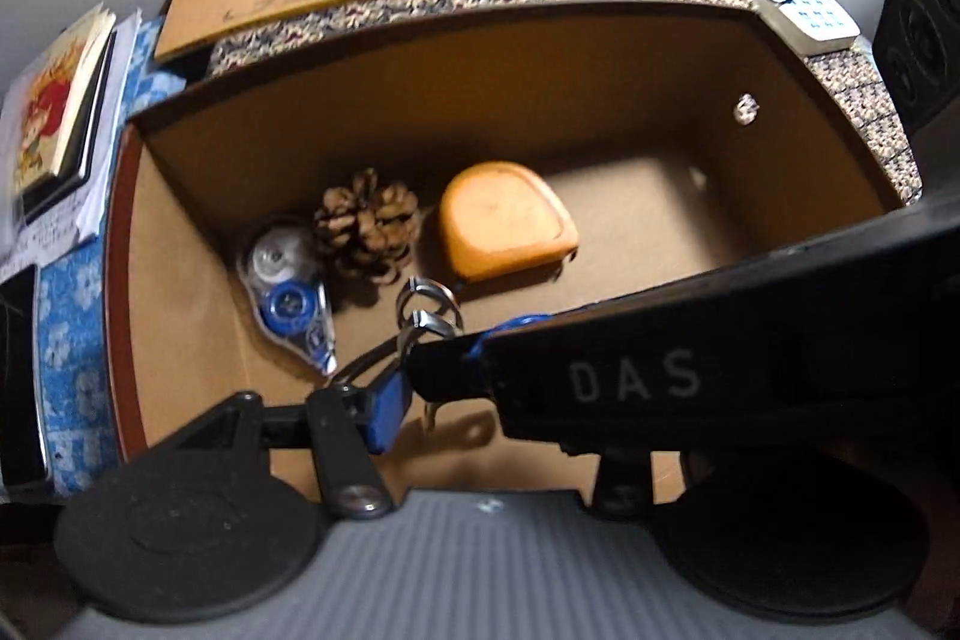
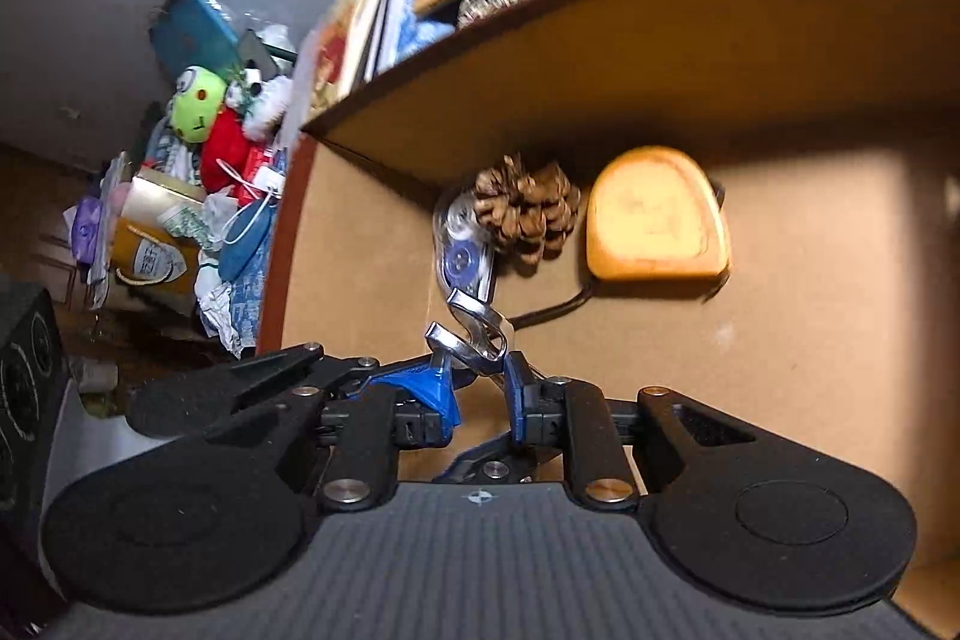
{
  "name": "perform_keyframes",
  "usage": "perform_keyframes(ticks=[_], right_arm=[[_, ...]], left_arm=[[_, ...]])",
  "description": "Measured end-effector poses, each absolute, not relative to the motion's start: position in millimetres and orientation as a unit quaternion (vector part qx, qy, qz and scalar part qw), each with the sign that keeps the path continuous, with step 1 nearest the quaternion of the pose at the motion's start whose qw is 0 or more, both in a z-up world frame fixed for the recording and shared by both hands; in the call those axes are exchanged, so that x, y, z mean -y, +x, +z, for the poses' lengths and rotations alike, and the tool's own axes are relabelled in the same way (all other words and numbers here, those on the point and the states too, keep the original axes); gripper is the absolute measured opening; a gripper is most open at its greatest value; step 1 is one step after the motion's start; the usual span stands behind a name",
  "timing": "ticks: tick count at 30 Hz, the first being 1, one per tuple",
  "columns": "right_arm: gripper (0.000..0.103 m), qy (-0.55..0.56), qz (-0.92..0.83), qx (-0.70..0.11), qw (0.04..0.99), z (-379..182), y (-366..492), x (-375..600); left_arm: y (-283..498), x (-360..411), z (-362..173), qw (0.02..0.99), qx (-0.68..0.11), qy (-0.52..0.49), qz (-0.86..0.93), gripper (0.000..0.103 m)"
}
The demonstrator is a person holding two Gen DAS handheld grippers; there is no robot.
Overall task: Organize rigid objects
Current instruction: 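Lower the scissors with the right gripper beside the correction tape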
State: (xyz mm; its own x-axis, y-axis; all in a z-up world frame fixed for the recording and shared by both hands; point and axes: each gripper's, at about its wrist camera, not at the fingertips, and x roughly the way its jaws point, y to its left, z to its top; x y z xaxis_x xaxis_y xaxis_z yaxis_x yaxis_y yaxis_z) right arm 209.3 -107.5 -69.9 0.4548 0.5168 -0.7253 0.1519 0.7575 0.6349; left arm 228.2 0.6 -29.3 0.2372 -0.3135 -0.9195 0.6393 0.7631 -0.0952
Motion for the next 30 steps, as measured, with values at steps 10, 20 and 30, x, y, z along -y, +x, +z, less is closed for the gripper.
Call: perform_keyframes(ticks=[10,20,30], right_arm=[[0.0,0.355,0.104,-0.532,0.762,-81.7,220.2,97.3],[0.0,0.365,0.117,-0.53,0.757,-87.1,220.6,97.9],[0.006,0.394,0.138,-0.501,0.758,-87.0,212.0,105.6]], left_arm=[[240.7,-12.0,-44.4,0.756,-0.568,0.154,-0.287,0.041],[242.6,-16.8,-45.3,0.755,-0.569,0.171,-0.278,0.041],[238.4,-16.4,-41.9,0.764,-0.554,0.175,-0.279,0.054]])
